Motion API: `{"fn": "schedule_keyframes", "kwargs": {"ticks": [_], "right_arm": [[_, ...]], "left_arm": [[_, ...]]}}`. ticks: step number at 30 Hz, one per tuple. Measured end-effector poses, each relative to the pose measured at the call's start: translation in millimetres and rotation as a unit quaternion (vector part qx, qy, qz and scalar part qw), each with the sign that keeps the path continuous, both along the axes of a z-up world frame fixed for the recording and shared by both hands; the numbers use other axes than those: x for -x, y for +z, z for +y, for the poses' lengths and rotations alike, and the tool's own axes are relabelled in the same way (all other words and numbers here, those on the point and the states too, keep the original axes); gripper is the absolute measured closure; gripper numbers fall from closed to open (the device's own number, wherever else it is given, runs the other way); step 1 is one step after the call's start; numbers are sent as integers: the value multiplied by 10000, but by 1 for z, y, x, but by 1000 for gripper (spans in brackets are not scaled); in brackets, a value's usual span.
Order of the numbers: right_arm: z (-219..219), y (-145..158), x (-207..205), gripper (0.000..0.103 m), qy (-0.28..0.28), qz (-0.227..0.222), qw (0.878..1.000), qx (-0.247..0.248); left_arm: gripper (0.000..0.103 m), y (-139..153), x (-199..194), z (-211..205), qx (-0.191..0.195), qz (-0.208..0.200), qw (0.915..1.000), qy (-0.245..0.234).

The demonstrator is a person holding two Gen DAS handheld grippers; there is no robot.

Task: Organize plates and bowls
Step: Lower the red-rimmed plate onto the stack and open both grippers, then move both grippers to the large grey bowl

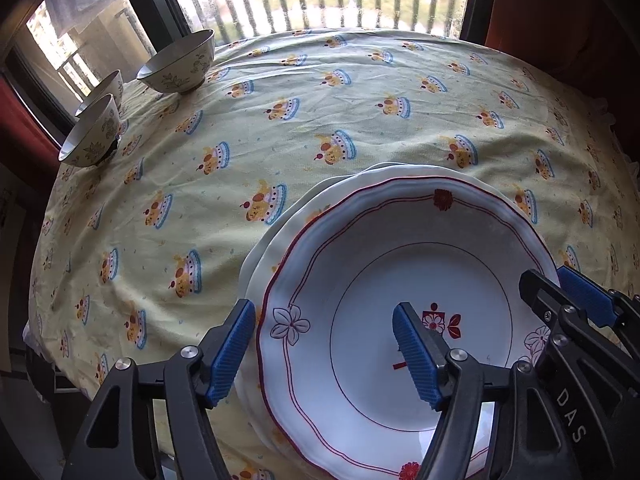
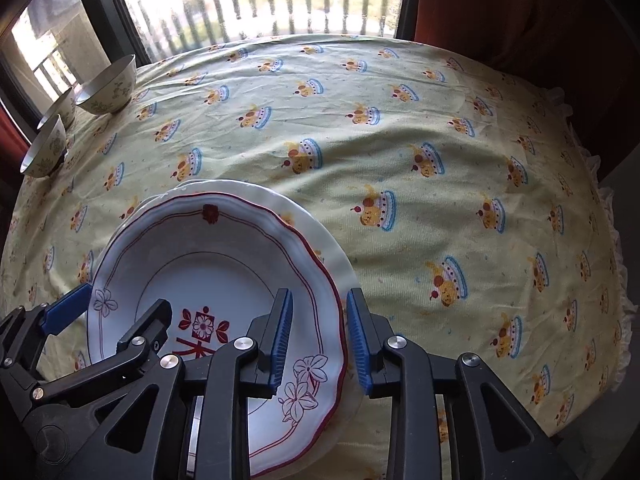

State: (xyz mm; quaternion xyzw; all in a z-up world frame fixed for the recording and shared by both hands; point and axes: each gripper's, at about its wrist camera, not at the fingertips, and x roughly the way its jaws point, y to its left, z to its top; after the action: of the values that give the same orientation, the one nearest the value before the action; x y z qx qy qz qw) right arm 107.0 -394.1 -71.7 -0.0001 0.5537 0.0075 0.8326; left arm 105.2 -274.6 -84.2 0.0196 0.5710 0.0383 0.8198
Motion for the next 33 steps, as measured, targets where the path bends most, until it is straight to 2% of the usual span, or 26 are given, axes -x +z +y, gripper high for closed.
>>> {"fn": "schedule_keyframes", "kwargs": {"ticks": [3, 6, 8, 11, 16, 22, 33], "right_arm": [[1, 0, -3, 65, 14, 83, 9999, -78], [1, 2, -4, 53, 34, 174, 9997, -162], [1, 5, -3, 42, -24, 138, 9998, -160], [3, 11, -3, 36, -111, 69, 9997, -199], [21, 18, -5, 31, -200, -29, 9995, -238], [64, 24, -8, 31, -347, -120, 9987, -356], [160, 33, -25, 31, -668, -178, 9973, -248]], "left_arm": [[29, 0, 0, 9, 125, 53, 9999, 43], [24, 1, 1, 22, 325, 96, 9993, 155], [18, 2, 2, 31, 437, 72, 9988, 231], [15, 4, 2, 40, 532, 43, 9984, 171], [13, 7, -2, 54, 578, -32, 9983, -80], [13, 13, -10, 81, 618, -143, 9970, -450], [13, 26, -31, 174, 622, -210, 9957, -648]]}}
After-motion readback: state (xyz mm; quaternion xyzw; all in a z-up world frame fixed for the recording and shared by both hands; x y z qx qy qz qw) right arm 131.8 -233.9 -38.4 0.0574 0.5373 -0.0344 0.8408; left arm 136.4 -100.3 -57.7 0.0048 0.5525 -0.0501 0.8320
